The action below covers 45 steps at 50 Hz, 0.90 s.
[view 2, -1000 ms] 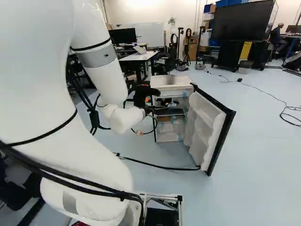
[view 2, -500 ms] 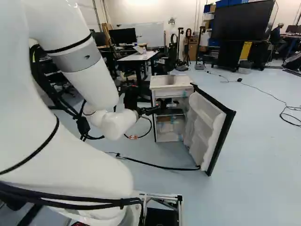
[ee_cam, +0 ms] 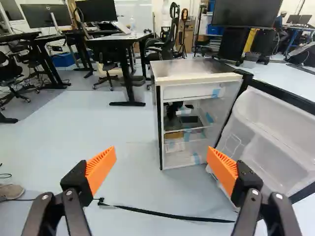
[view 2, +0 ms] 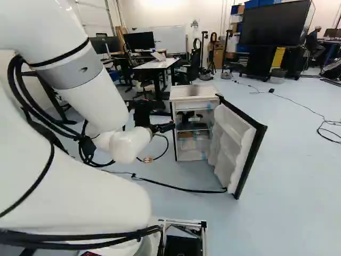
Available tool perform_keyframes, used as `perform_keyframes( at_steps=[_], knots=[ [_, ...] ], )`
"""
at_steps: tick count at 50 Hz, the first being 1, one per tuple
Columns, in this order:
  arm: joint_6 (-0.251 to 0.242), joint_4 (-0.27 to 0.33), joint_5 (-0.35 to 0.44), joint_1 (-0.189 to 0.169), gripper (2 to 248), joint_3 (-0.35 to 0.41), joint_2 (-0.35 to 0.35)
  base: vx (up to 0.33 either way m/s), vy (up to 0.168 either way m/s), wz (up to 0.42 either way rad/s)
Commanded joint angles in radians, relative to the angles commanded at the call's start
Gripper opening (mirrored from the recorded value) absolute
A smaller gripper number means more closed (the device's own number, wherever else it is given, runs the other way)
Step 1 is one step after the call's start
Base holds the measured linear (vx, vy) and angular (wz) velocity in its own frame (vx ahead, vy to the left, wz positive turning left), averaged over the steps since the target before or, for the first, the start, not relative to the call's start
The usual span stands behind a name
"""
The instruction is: Open the fridge door
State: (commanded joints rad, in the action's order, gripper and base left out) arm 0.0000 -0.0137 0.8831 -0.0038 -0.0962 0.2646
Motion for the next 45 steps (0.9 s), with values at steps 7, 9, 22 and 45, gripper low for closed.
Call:
perform_keyframes(
  at_steps=[7,9,22,45],
  knots=[
    [0.000,0.009,-0.007,0.003,247,0.006,0.010,0.000,0.000,0.000],
    [0.000,0.011,-0.008,0.003,247,0.007,0.012,0.000,0.000,0.000],
    [0.000,0.014,-0.010,0.004,247,0.009,0.015,0.000,0.000,0.000],
    [0.000,0.014,-0.010,0.004,247,0.009,0.015,0.000,0.000,0.000]
  ],
)
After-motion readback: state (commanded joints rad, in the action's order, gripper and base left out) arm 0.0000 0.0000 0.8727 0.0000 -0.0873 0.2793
